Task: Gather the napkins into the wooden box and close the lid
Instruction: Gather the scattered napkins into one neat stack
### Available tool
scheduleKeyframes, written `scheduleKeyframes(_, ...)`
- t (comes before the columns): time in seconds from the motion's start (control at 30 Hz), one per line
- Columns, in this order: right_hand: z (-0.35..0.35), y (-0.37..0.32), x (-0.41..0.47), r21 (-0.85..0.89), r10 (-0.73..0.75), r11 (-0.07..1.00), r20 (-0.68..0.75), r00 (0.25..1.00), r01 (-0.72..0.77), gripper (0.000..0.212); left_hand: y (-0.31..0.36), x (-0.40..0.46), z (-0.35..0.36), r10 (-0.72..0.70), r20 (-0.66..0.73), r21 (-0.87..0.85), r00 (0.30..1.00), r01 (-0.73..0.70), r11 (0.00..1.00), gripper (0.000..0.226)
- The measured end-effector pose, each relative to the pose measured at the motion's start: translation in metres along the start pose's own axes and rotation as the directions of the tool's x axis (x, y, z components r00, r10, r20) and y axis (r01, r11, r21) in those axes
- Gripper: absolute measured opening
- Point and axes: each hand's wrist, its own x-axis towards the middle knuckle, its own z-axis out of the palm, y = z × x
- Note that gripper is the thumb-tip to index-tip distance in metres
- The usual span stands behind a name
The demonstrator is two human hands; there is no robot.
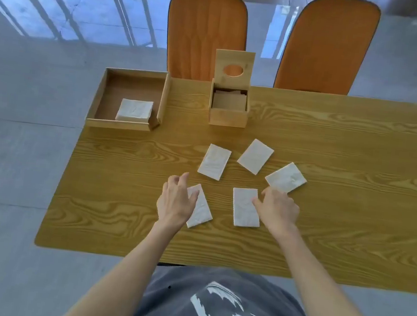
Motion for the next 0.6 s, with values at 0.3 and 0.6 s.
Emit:
scheduleKeyframes(0.3,0.025,-0.007,-0.005,-0.010,0.145,0.989,0.026,0.989,-0.145,0.055,-0.006,-0.004,0.021,-0.138,0.078,-0.001,0.987,0.139,0.990,0.068)
scheduleKeyframes(0.6,0.032,-0.008,-0.004,0.187,0.151,0.970,0.030,0.988,-0.154,0.044,-0.011,0.007,0.020,-0.274,0.103,-0.140,0.956,0.286,0.948,0.051)
